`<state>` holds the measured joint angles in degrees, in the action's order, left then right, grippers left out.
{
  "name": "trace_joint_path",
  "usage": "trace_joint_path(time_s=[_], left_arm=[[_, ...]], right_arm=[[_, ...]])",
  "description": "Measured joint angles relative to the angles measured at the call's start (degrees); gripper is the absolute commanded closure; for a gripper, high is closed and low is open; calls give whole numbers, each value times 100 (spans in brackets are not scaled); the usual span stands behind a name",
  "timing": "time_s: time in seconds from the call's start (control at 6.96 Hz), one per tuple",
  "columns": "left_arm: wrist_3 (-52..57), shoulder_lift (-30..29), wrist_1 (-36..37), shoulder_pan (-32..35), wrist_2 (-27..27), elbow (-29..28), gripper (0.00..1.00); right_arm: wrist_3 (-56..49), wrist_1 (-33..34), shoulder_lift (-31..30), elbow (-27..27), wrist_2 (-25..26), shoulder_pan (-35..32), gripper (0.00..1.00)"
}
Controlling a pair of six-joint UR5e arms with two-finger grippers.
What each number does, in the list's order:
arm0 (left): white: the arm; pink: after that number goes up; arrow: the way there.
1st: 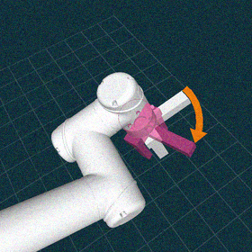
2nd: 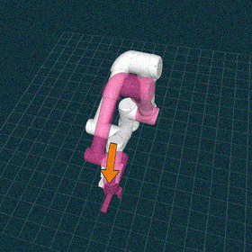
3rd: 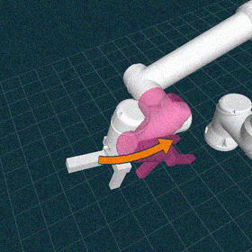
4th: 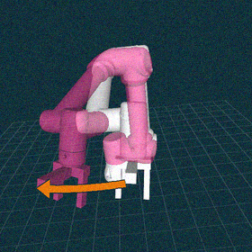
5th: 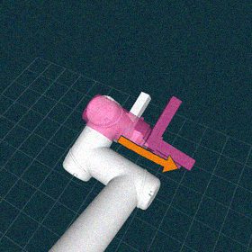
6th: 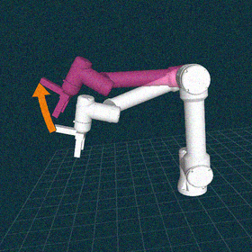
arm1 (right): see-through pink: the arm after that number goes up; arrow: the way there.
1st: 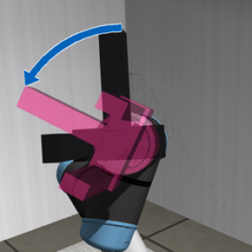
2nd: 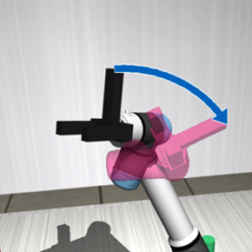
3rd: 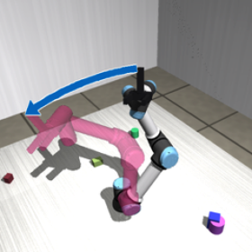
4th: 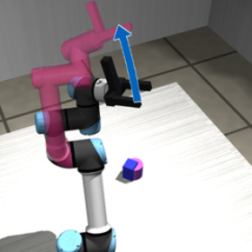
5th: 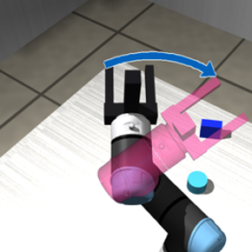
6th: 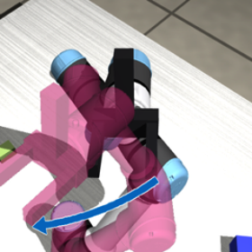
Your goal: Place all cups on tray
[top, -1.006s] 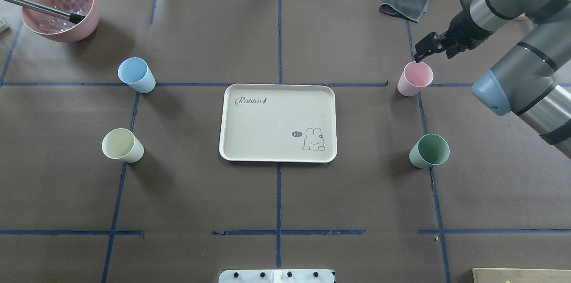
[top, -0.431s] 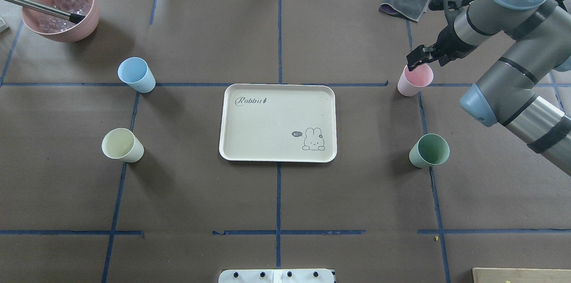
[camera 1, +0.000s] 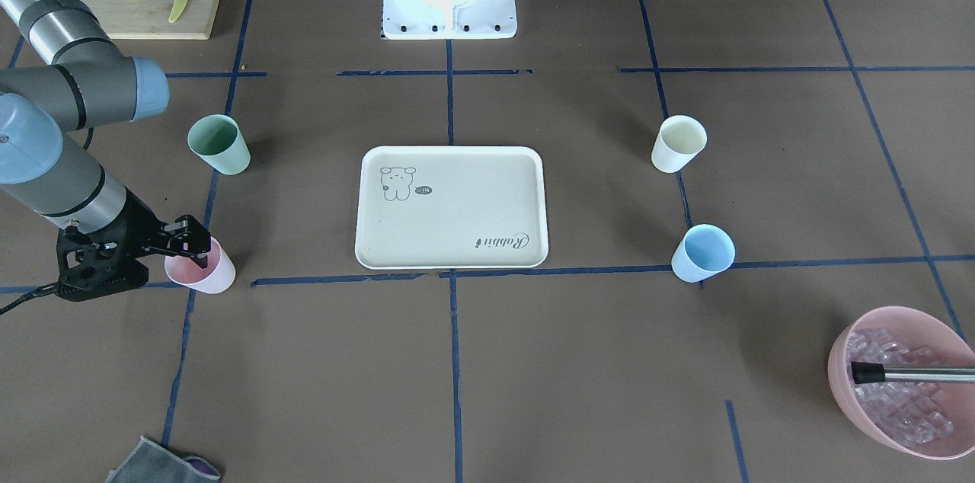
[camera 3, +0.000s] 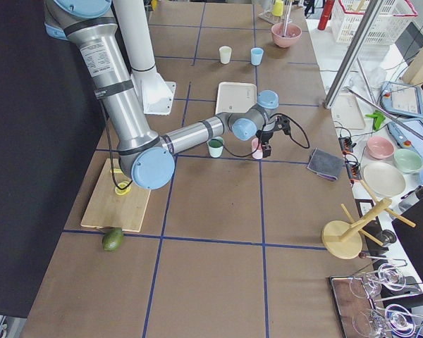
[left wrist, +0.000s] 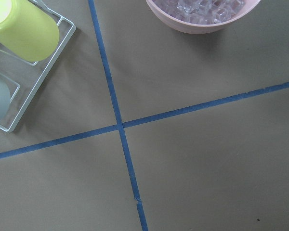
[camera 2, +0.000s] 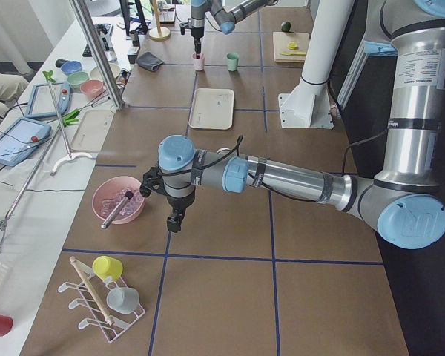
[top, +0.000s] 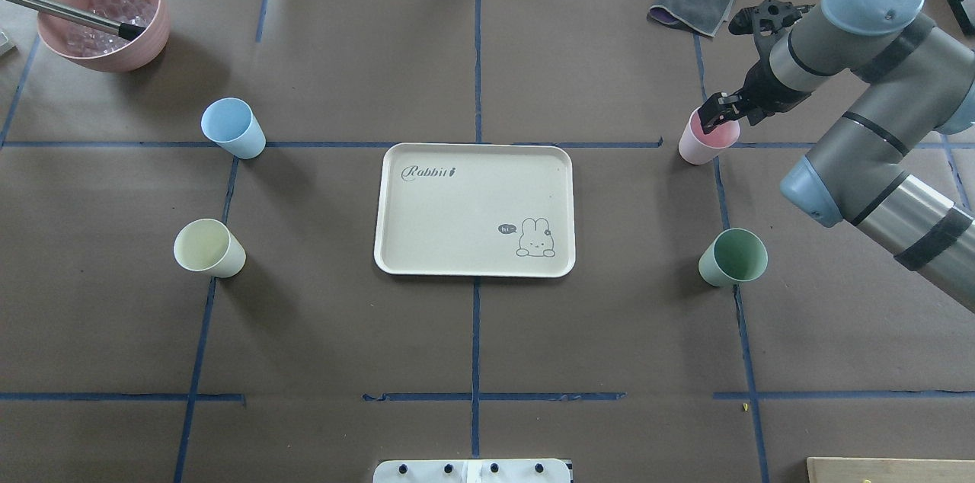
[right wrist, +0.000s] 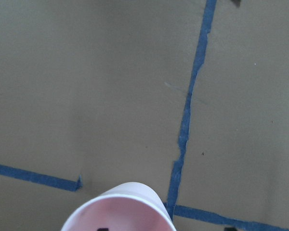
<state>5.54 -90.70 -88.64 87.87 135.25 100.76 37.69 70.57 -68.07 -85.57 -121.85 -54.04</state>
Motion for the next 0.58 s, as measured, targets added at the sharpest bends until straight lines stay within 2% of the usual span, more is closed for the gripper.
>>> trace_joint_path(time_s=[0.58], left_arm=[[0,0,-13,-40,1,11,0]], right_arm=[[491,40,176,-158,-74,51,100]])
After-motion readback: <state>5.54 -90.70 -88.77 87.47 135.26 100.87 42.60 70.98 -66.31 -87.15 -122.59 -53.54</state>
